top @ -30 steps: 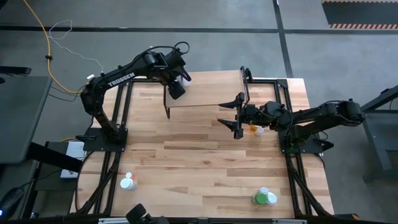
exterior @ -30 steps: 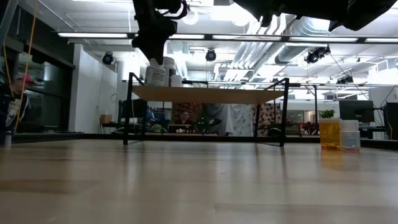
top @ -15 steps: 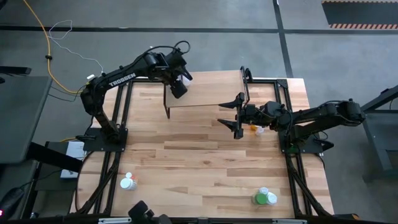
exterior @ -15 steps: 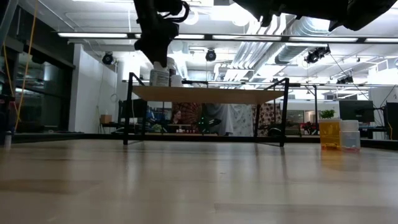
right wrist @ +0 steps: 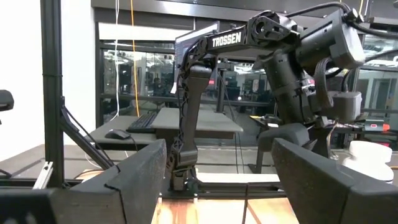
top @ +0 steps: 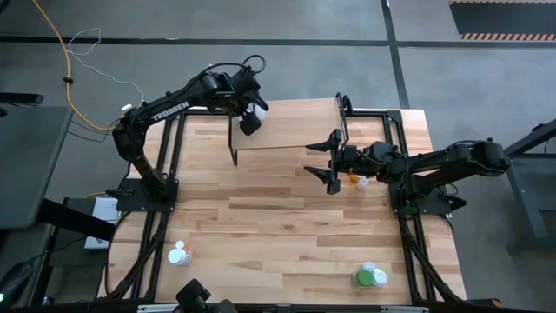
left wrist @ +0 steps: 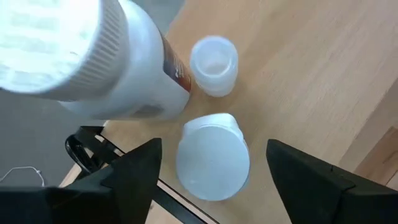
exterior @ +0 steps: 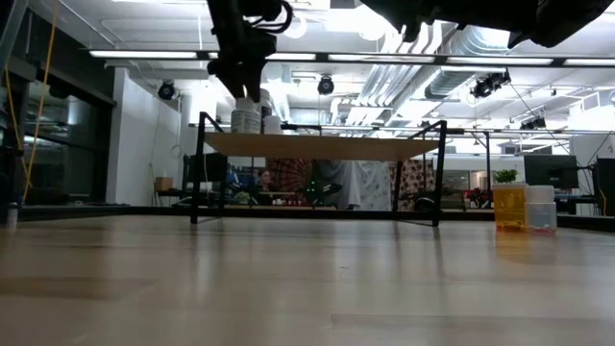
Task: Pick and place medicine bottles onto shelf by color
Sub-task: Put the top white pill bottle on the shelf
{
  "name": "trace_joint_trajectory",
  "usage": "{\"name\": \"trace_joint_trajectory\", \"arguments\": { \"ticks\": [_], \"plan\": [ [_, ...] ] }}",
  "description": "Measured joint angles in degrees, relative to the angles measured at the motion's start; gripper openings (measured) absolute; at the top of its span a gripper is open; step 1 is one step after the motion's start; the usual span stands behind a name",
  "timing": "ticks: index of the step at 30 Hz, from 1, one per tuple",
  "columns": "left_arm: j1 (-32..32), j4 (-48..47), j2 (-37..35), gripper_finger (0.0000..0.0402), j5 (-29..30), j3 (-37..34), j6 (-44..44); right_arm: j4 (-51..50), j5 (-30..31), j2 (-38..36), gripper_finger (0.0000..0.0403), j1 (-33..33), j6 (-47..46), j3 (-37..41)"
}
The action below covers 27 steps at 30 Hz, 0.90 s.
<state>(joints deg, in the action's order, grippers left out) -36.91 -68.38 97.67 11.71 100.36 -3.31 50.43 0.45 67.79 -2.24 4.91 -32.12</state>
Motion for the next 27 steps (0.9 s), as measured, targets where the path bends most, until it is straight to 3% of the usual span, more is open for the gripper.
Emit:
{"name": "trace_joint_trajectory", "arguments": {
  "ticks": [9, 14, 20, 27],
  "plan": [
    [0.4, -2.2, -1.0, 0.0287, 0.4, 9.2, -1.0, 0.0, 0.0, 0.0, 0.0284, 0.0, 0.0, 0.0],
    [4.2, 6.2, -7.4, 0.0287, -2.0, 6.1, -0.7, -0.7, 0.0, 0.0, 0.0284, 0.0, 0.0, 0.0],
    [13.3, 28.2, -22.0, 0.0287, -2.0, -12.3, -0.6, -0.9, 0.0, 0.0, 0.0284, 0.0, 0.1, 0.0],
    [25.1, 61.0, -41.9, 0.0287, 0.6, -47.9, -1.0, -0.9, 0.0, 0.0, 0.0284, 0.0, 0.5, 0.0]
  ]
}}
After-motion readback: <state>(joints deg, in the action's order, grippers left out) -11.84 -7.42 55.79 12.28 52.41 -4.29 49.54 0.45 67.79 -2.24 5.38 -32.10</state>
